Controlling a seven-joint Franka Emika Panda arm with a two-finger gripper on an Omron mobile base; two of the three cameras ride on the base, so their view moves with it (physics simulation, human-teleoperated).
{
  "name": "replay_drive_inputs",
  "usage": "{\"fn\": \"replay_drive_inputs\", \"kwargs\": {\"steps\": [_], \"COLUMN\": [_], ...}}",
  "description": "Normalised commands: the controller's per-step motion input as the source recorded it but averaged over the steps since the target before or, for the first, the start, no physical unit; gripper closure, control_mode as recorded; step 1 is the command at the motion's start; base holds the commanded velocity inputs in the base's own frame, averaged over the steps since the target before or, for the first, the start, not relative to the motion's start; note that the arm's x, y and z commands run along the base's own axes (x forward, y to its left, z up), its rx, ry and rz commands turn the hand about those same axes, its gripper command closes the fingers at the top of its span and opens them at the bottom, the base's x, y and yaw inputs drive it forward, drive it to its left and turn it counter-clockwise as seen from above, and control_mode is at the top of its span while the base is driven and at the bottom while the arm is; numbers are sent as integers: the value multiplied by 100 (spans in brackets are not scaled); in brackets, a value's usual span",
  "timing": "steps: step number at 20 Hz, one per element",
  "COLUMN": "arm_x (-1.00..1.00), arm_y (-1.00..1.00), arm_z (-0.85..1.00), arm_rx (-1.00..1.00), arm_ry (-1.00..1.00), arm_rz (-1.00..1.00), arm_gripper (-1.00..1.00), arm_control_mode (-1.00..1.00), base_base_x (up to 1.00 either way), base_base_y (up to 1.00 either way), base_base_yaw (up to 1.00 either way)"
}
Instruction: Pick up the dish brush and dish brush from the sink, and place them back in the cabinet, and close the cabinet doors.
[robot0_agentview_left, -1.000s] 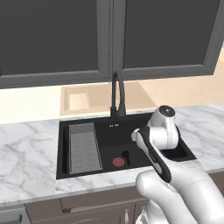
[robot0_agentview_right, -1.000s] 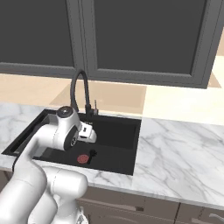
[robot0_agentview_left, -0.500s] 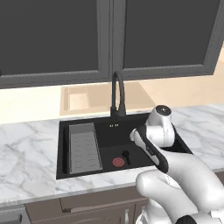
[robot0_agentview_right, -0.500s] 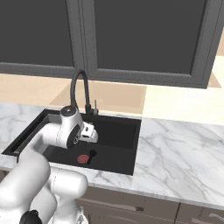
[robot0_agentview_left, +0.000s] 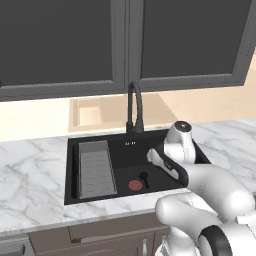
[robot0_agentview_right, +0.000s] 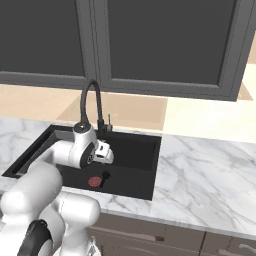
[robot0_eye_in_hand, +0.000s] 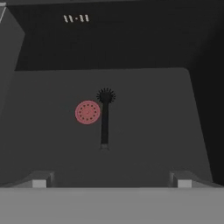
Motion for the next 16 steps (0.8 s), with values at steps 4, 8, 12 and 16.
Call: {"fn": "replay_drive_inputs", "kwargs": {"steps": [4, 8, 12, 16], "arm_x": [12, 5, 1, 0], "arm_y": [0, 3, 2, 0], "arm_z": [-33, -35, -35, -29], "arm_rx": [0, 0, 0, 0], "arm_ry": [0, 0, 0, 0], "arm_rz": [0, 0, 0, 0], "arm_gripper": [-100, -100, -100, -100], "arm_control_mode": [-100, -100, -100, -100], "base_base_x": [0, 0, 0, 0], "base_base_y": [0, 0, 0, 0], "base_base_yaw": [0, 0, 0, 0]}}
